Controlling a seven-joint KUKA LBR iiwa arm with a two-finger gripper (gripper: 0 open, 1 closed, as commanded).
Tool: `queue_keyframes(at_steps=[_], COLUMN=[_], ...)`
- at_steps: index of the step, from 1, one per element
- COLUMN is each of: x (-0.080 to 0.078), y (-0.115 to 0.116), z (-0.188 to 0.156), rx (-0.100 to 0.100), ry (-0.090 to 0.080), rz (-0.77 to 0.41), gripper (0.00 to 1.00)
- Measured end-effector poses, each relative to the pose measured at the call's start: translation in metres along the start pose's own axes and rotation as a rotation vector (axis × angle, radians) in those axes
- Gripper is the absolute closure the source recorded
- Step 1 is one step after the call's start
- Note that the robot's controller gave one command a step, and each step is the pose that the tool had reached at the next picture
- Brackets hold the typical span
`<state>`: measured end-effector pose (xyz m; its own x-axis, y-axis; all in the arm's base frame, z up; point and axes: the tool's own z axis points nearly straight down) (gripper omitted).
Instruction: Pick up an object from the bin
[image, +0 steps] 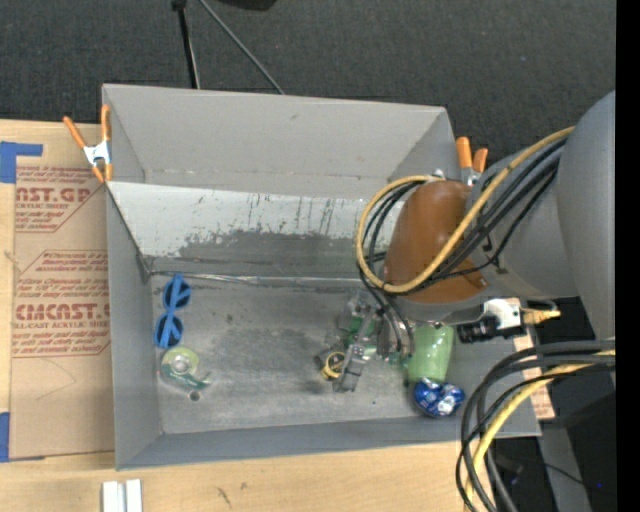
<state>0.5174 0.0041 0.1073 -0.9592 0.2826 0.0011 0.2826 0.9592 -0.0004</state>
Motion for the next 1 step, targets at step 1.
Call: queue_keyframes(at_steps=[1], x=[-0.0649], y=[-0.0516], z=[0.0344], rx=[0.002], ry=[-0.003], rz=[-0.324], gripper=[0.0])
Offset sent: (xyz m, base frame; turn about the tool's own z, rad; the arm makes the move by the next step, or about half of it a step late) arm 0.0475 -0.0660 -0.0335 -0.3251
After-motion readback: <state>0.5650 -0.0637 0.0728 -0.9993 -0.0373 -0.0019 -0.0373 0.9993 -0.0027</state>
